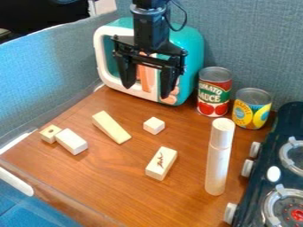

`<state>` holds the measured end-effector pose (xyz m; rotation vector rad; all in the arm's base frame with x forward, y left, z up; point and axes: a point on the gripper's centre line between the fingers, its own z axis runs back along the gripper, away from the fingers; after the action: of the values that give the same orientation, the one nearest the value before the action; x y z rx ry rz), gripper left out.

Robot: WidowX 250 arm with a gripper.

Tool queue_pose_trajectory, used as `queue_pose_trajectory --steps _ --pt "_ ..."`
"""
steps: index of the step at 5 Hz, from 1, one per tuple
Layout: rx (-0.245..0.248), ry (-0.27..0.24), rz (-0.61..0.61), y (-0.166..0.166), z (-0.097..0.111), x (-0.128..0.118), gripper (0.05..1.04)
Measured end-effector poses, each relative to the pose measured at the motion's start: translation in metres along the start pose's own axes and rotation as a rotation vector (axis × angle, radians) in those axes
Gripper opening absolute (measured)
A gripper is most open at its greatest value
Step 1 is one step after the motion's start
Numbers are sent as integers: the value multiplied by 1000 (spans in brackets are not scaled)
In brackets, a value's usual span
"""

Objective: Put the cube on the top of the rectangle

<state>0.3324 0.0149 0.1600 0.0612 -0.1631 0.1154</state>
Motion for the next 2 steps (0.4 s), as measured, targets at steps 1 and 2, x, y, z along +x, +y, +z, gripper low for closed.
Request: queue_pose_trajectory --steps 1,2 --pt "2 43 -5 -1 -13 -2 1001" --pt "9 114 -8 16 -32 3 1001"
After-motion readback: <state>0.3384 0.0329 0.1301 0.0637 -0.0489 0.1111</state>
